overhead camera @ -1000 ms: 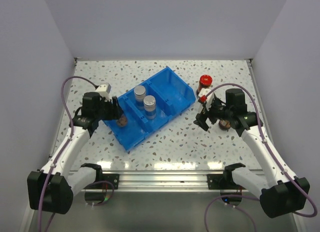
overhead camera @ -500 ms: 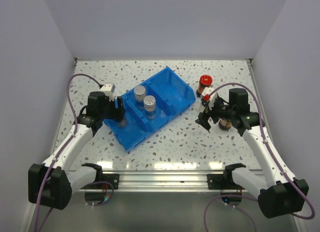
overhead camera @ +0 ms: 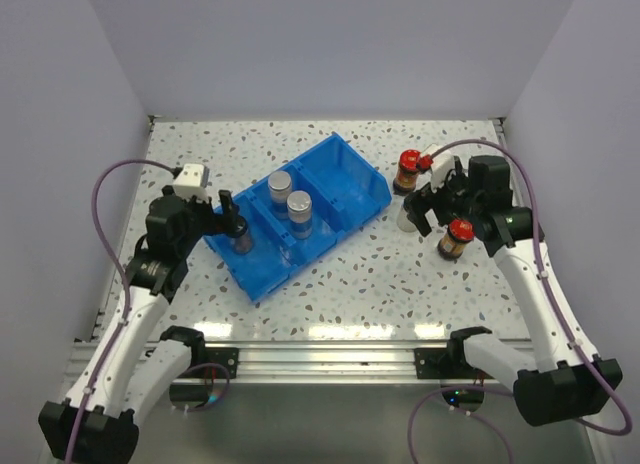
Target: Organize the condiment bottles
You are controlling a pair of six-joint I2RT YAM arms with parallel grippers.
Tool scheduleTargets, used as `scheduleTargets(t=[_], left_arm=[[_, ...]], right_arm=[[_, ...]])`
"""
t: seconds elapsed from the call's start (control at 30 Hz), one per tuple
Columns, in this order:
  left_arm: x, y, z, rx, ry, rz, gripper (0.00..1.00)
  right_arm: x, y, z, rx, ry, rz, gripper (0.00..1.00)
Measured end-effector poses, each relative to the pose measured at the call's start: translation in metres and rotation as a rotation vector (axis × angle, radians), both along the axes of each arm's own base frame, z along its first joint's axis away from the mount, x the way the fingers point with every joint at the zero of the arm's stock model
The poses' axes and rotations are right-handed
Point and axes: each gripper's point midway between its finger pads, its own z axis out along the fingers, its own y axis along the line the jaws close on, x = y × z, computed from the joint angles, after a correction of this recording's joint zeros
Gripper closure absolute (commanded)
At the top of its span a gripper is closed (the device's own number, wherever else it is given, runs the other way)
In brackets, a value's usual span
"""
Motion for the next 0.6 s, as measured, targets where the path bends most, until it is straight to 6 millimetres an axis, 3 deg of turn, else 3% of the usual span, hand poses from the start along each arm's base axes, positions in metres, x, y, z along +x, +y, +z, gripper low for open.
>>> scheduleTargets(t=[0.1,0.3,0.6], left_arm=[[-0.015,0.012,0.024,0.001,-0.117,0.044,0.00],[-0.038,0.037,0.047,0.009,-0.256,0.156,0.00],[-0.040,0.051,0.041,0.032,-0.257,0.229,0.00]], right_arm=[[0.011,-0.012,-0.019,-0.020,0.067,-0.103,0.01],[0.031,-0.022,-0.067,-0.052,0.213,-0.223,0.01],[0.074,-0.021,-0.130,-0.080,0.370,-0.312,0.02]])
